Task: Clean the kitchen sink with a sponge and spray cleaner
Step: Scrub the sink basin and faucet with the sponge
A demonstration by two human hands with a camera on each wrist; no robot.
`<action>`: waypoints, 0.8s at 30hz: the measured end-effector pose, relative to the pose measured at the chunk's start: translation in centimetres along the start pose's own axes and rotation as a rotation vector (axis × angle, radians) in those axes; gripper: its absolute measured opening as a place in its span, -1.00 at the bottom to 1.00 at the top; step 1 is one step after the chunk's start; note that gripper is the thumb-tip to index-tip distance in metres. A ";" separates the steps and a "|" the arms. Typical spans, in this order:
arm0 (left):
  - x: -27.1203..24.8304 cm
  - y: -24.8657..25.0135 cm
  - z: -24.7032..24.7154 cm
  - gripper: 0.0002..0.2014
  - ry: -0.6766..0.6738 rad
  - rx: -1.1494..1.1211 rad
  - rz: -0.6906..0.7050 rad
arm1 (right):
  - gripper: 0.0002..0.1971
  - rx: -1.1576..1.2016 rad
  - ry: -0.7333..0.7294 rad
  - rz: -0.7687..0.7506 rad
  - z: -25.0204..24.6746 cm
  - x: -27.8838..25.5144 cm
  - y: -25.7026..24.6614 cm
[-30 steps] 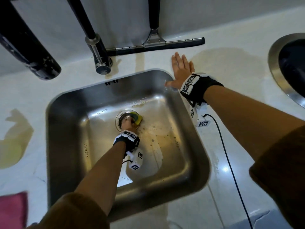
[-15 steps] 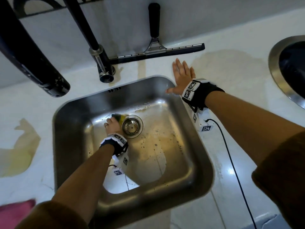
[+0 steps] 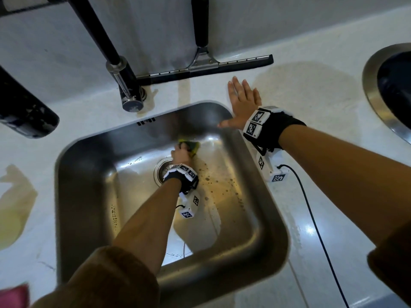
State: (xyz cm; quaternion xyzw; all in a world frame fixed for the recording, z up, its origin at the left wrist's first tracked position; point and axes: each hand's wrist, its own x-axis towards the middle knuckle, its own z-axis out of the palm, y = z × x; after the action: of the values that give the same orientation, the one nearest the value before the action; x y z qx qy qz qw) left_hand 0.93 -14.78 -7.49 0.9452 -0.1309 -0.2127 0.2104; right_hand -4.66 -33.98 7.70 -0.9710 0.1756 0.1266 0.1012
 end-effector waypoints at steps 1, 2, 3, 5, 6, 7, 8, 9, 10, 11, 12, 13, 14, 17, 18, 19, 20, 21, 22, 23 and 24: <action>-0.5 0.8 0.6 -0.64 -0.031 0.031 0.100 | 0.18 -0.004 -0.006 0.001 -0.1 0.0 0.0; -1.2 1.5 1.3 -0.65 -0.059 0.053 0.194 | 0.18 -0.005 -0.010 0.001 -0.1 -0.1 0.0; -1.9 2.0 1.9 -0.67 -0.088 0.062 0.268 | 0.18 -0.004 -0.013 0.000 -0.2 -0.1 0.0; -3.3 2.2 2.8 -0.70 -0.150 0.088 0.373 | 0.18 -0.003 -0.023 -0.002 -0.4 -0.2 0.0; -4.0 1.8 3.3 -0.70 -0.193 0.118 0.419 | 0.18 -0.004 -0.029 0.002 -0.4 -0.2 0.0; -4.8 1.3 3.4 -0.68 -0.236 0.156 0.465 | 0.18 -0.005 -0.033 0.005 -0.5 -0.3 -0.1; -5.5 0.6 3.5 -0.66 -0.282 0.200 0.500 | 0.18 -0.004 -0.035 0.006 -0.6 -0.3 -0.1; -6.1 -0.3 3.4 -0.64 -0.315 0.255 0.534 | 0.18 0.000 -0.038 0.007 -0.6 -0.4 -0.1; -6.6 -1.1 3.0 -0.64 -0.339 0.308 0.546 | 0.18 0.006 -0.040 0.005 -0.7 -0.4 -0.1; -6.8 -2.2 2.5 -0.66 -0.361 0.349 0.535 | 0.18 0.010 -0.041 0.003 -0.7 -0.5 -0.2; -7.0 -3.3 1.9 -0.67 -0.354 0.372 0.525 | 0.18 0.013 -0.041 0.001 -0.8 -0.6 -0.2; -7.0 -4.2 1.2 -0.68 -0.332 0.377 0.507 | 0.18 0.015 -0.042 0.000 -0.8 -0.6 -0.2; -7.0 -5.1 0.5 -0.69 -0.280 0.353 0.466 | 0.18 0.016 -0.042 0.000 -0.8 -0.6 -0.2; -5.5 -6.2 -1.4 -0.68 -0.019 0.191 0.126 | 0.19 0.013 -0.030 0.000 -0.7 -0.6 -0.2; -4.5 -6.2 -1.7 -0.67 0.042 0.184 0.063 | 0.20 0.015 -0.029 -0.001 -0.6 -0.6 -0.2; -3.4 -6.0 -1.9 -0.63 0.078 0.168 0.031 | 0.20 0.015 -0.030 -0.002 -0.6 -0.6 -0.2; -2.4 -5.5 -2.0 -0.59 0.101 0.162 0.033 | 0.20 0.012 -0.031 -0.004 -0.6 -0.5 -0.1; -1.7 -4.7 -2.0 -0.58 0.091 0.164 0.056 | 0.20 0.005 -0.032 -0.004 -0.6 -0.5 -0.1; -1.2 -3.6 -1.9 -0.59 0.073 0.148 0.076 | 0.20 0.000 -0.032 -0.006 -0.6 -0.4 -0.1; -1.0 -2.6 -1.8 -0.63 0.037 0.127 0.085 | 0.20 -0.004 -0.032 -0.006 -0.6 -0.4 -0.1; -0.8 -1.8 -1.5 -0.66 0.004 0.131 0.110 | 0.21 -0.008 -0.033 -0.004 -0.5 -0.3 0.0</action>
State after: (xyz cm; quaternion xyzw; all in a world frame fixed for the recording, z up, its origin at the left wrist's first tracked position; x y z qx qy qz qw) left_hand 1.16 -12.38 -6.79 0.9487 -0.1956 -0.1901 0.1599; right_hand -4.81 -33.97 8.29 -0.9696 0.1715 0.1429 0.1005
